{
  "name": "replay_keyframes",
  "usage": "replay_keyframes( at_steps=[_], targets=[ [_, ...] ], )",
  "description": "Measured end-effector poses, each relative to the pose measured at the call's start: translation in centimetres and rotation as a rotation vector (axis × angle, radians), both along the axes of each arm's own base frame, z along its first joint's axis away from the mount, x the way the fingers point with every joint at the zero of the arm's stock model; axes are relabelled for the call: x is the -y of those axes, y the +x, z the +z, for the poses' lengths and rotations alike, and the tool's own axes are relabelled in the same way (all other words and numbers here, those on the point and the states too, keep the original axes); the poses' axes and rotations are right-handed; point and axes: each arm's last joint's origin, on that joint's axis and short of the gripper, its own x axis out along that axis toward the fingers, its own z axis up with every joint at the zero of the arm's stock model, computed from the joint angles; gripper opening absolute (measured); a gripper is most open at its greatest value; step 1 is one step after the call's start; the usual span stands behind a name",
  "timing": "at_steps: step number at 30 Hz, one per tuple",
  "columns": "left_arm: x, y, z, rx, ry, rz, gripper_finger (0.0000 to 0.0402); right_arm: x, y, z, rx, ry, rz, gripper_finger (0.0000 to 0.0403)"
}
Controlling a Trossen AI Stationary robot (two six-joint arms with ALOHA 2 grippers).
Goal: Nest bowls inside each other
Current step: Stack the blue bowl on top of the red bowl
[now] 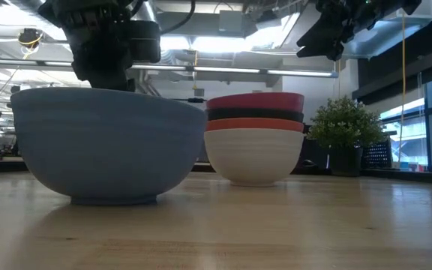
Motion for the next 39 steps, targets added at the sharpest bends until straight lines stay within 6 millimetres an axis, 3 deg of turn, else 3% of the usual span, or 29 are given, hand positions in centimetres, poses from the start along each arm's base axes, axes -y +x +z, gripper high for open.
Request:
replay_keyframes(
  at_steps=[9,17,20,26,35,39],
  targets=[
    [0.1,0.0,-0.9,-0.065,-0.037,-0.002,0.0121,0.0,0.0,0.0,0.000,0.000,0.000,0.0186],
    [0.4,0.7,-2.9,-0.136,-0.072,-0.036,0.0120,0.0,0.0,0.0,0.000,0.000,0.000,0.0186],
    [0.4,0.8,-2.9,-0.132,-0.054,-0.029,0.0098,0.0,0.0,0.0,0.001,0.001,-0.001,0.0186],
    [0.0,0.8,-3.0,-0.127,-0.032,-0.051,0.0010,0.0,0.0,0.0,0.001,0.002,-0.001,0.0186],
    [-0.1,1.0,-2.9,-0.105,-0.033,-0.038,0.0003,0.0,0.0,0.0,0.001,0.002,-0.002,0.0186],
    [-0.4,1.7,-1.9,-0.073,-0.027,-0.039,0.0002,0.0,0.0,0.0,0.001,0.003,-0.002,0.0186]
  ],
)
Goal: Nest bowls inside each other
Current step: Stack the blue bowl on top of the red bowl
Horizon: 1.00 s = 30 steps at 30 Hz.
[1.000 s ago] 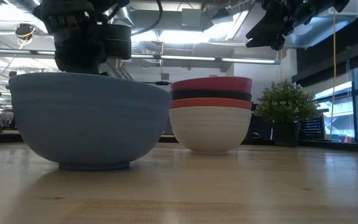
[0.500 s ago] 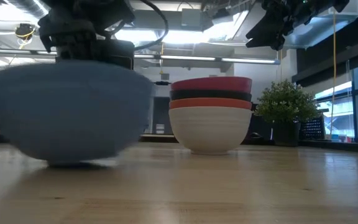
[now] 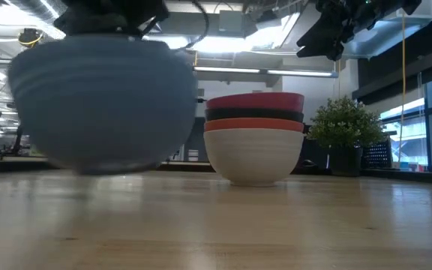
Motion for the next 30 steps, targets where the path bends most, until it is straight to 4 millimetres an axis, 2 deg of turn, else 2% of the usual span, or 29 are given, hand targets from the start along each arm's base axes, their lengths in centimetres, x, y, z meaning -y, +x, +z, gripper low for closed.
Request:
replay_keyframes(
  at_steps=[4,10,16,20,24,30],
  targets=[
    [-0.7,0.9,2.0,0.008,0.033,-0.029,0.0002,0.0,0.0,0.0,-0.003,0.003,-0.001,0.0186],
    [-2.5,1.6,7.6,-0.043,0.137,-0.066,0.0001,-0.1,-0.2,-0.4,-0.039,0.019,-0.002,0.0186],
    [-5.2,2.7,13.8,0.072,0.229,0.010,0.0001,-0.1,-0.2,-0.5,-0.051,0.029,-0.005,0.0186],
    [-7.0,3.1,16.4,0.148,0.239,0.076,0.0000,-0.1,-0.2,-0.5,-0.051,0.029,-0.004,0.0186],
    [-8.3,3.0,17.2,0.170,0.253,0.120,0.0000,-0.1,-0.3,-0.5,-0.055,0.022,0.000,0.0186],
    [-9.4,5.2,14.7,0.119,0.238,0.076,0.0000,-0.1,-0.3,-0.5,-0.057,0.017,0.003,0.0186]
  ],
)
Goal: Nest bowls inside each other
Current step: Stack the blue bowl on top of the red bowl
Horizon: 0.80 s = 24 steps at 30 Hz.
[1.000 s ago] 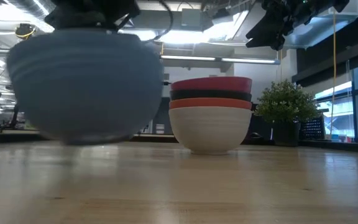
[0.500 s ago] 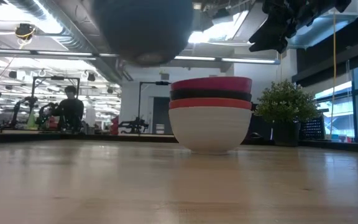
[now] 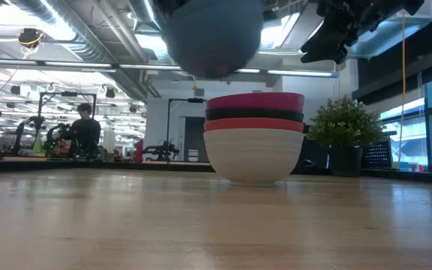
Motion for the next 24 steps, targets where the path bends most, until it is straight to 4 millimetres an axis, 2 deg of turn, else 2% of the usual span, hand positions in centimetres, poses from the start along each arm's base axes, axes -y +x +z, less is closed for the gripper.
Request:
replay_keyframes(
  at_steps=[3,8,13,19,24],
  targets=[
    [-0.3,1.5,-1.3,-0.059,0.024,-0.044,0.0000,0.0,0.0,0.0,-0.005,0.001,0.001,0.0186],
    [-1.3,3.4,0.6,-0.021,0.056,-0.037,0.0000,-0.1,-0.2,-0.3,-0.035,0.012,0.001,0.0186],
    [-2.0,5.5,0.7,-0.039,0.078,-0.040,0.0000,-0.1,-0.2,-0.4,-0.044,0.015,0.001,0.0186],
    [-2.1,6.9,-1.8,-0.146,0.051,-0.079,0.0000,-0.1,-0.2,-0.4,-0.040,0.023,0.022,0.0186],
    [-2.2,7.2,-2.0,-0.131,0.053,-0.083,0.0000,-0.2,-0.2,-0.3,-0.039,0.007,0.034,0.0186]
  ],
)
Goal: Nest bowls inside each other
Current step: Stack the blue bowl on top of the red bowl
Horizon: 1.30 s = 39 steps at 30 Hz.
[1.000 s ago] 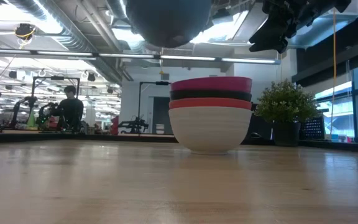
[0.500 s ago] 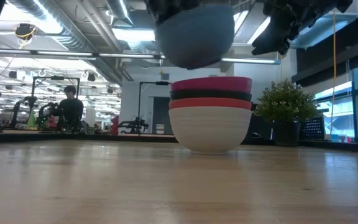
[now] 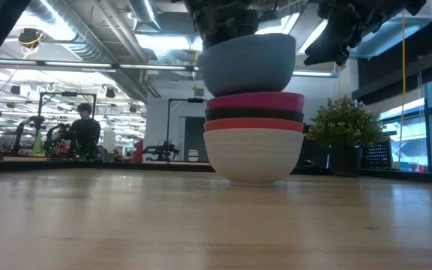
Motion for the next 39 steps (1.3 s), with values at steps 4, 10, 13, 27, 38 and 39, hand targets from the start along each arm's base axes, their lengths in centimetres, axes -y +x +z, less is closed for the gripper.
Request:
replay_keyframes(
  at_steps=[4,10,13,27,38,39],
  targets=[
    [-0.4,0.3,0.2,0.044,0.000,0.007,0.0000,0.0,0.0,0.0,-0.001,-0.007,0.004,0.0186],
    [-0.9,0.7,-0.6,0.034,-0.006,0.018,0.0000,0.0,0.0,0.0,-0.004,-0.020,0.013,0.0186],
    [-0.9,1.3,-1.3,0.034,-0.033,0.004,0.0000,0.0,0.0,0.0,-0.005,-0.022,0.014,0.0186],
    [-1.3,1.8,-3.5,-0.046,-0.054,0.015,0.0000,-0.2,-0.5,0.3,0.006,-0.027,0.015,0.0186],
    [-1.3,2.8,-5.5,-0.064,-0.105,-0.016,0.0000,-0.5,-1.2,0.8,0.033,-0.035,0.014,0.0186],
    [-1.3,2.9,-5.5,-0.058,-0.101,-0.020,0.0002,-0.5,-1.2,0.8,0.035,-0.035,0.014,0.0186]
  ],
)
